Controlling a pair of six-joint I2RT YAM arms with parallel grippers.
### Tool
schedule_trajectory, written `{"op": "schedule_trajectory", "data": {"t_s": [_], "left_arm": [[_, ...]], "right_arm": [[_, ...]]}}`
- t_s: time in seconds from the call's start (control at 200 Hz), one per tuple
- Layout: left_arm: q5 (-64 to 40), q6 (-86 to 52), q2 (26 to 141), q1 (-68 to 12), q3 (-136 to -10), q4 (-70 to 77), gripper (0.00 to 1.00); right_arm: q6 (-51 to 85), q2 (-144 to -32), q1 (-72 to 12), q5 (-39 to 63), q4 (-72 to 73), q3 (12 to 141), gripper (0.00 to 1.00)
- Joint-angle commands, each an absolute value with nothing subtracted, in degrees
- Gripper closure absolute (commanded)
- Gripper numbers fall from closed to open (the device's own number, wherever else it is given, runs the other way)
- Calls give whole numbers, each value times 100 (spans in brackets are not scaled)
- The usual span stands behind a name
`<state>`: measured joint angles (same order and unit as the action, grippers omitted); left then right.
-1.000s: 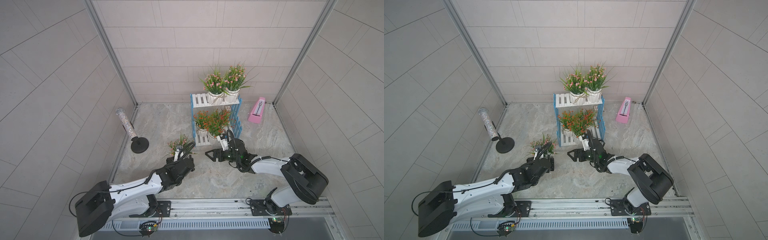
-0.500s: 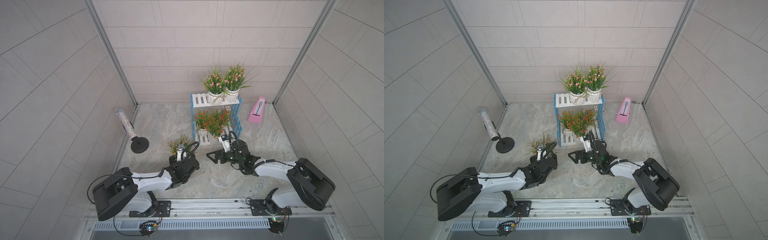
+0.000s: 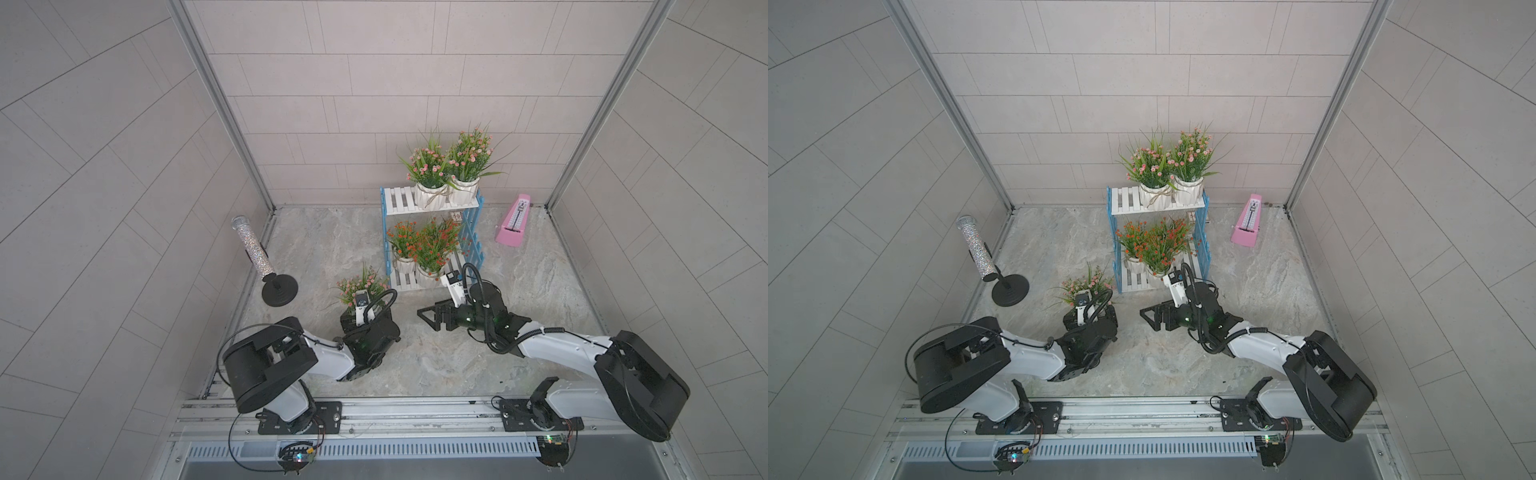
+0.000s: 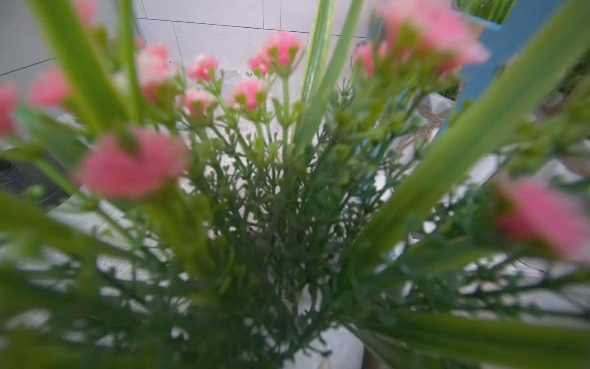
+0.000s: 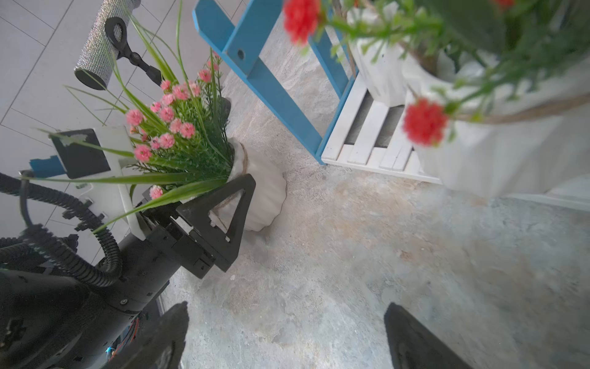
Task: Place the baby's breath potted plants on the rack by color
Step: Pick up the baby's breath potted plant from the center of the board.
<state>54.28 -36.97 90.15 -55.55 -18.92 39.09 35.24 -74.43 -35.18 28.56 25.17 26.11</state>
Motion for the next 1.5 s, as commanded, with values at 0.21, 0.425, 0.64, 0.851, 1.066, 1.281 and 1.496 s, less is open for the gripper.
{"op": "schedule_trajectory", "data": {"t_s": [0.21, 0.425, 0.64, 0.851, 1.066, 1.281, 1.496], "left_arm": [[5816, -2556, 10583, -5849, -1453, 7443, 0], [5830, -2506, 10653, -5884, -1630, 7112, 1], [5797, -2592, 10573, -5871, -1817, 6597, 11], [5835, -2368, 10324, -5919, -1793, 6497, 16], [5804, -2126, 9602, -6061, -1809, 5792, 19], [5464, -2210, 8310, -6064, -1794, 4295, 20], [5084, -2186, 6763, -6065, -1953, 2375, 20]], "right_arm": [[3346, -7264, -3476, 2782, 2415, 2429, 2], [3323, -7198, -3457, 2725, 2367, 2361, 2], [3375, -7355, -3459, 2751, 2489, 2364, 2], [3348, -7349, -3457, 2709, 2460, 2342, 2], [3356, -7340, -3455, 2698, 2479, 2338, 2], [3409, -7204, -3457, 2716, 2447, 2355, 2], [3440, -6898, -3459, 2678, 2290, 2336, 3]]}}
